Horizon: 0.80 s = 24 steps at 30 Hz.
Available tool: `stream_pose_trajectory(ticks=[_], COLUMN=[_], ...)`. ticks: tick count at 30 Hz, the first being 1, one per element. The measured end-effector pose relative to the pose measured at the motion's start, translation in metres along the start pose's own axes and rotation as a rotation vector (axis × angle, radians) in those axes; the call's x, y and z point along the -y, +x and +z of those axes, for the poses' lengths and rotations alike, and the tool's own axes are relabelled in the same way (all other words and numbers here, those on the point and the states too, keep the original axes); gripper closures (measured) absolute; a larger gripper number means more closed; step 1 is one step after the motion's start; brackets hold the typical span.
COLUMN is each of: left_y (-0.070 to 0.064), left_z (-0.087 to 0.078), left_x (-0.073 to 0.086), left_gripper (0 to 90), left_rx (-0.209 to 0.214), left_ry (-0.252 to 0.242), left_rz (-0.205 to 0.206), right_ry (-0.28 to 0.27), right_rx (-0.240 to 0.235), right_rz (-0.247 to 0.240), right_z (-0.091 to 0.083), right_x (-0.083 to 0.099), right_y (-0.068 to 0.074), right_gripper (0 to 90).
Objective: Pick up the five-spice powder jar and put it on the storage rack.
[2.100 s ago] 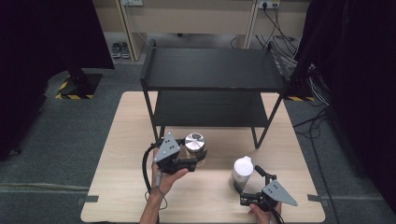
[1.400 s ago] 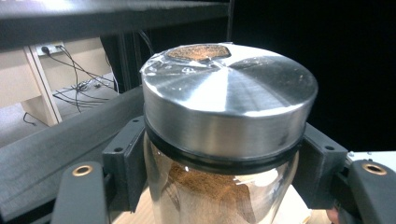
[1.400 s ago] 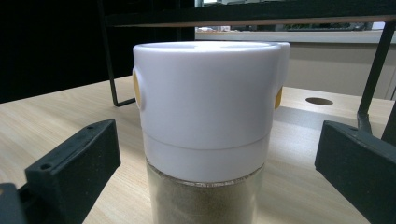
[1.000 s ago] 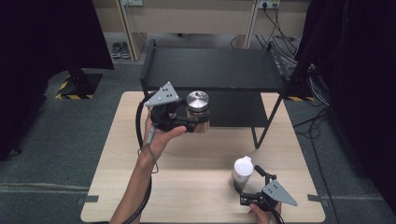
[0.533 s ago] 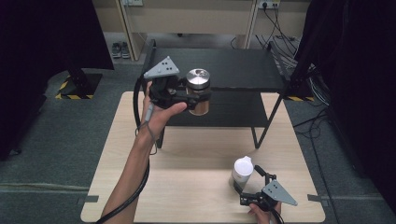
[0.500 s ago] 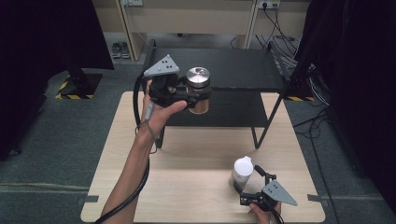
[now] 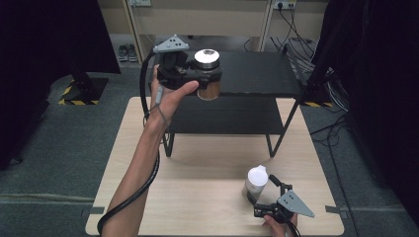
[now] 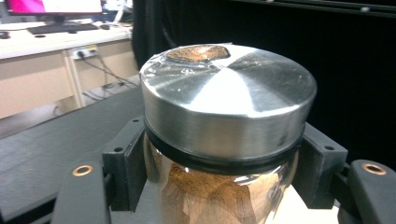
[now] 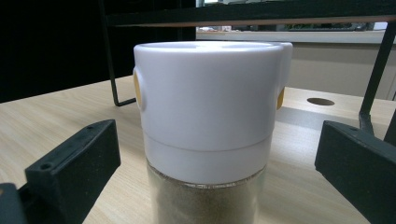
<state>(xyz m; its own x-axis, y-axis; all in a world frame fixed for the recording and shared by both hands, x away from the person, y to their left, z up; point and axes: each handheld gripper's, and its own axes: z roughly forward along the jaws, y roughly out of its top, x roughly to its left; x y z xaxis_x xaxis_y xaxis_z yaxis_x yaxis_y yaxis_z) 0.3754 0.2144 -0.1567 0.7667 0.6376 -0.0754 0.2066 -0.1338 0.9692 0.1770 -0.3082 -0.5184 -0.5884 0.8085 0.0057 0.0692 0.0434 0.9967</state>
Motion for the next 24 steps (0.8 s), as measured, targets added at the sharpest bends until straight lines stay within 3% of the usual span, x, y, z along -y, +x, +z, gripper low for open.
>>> stream_pose_trajectory(ticks=[11, 24], left_y=[0.004, 0.003], left_z=[0.013, 0.024], left_x=[-0.002, -0.002], left_gripper=[30.7, 30.7], left_rx=[-0.103, -0.183], left_ry=[-0.008, -0.021], left_rz=[-0.029, -0.045], right_ry=[-0.001, -0.001], right_rx=[-0.002, -0.003], right_rz=[0.001, 0.001], right_z=[0.0, 0.0], right_x=[0.0, 0.0], right_y=[0.0, -0.001], right_gripper=[0.4, 0.4])
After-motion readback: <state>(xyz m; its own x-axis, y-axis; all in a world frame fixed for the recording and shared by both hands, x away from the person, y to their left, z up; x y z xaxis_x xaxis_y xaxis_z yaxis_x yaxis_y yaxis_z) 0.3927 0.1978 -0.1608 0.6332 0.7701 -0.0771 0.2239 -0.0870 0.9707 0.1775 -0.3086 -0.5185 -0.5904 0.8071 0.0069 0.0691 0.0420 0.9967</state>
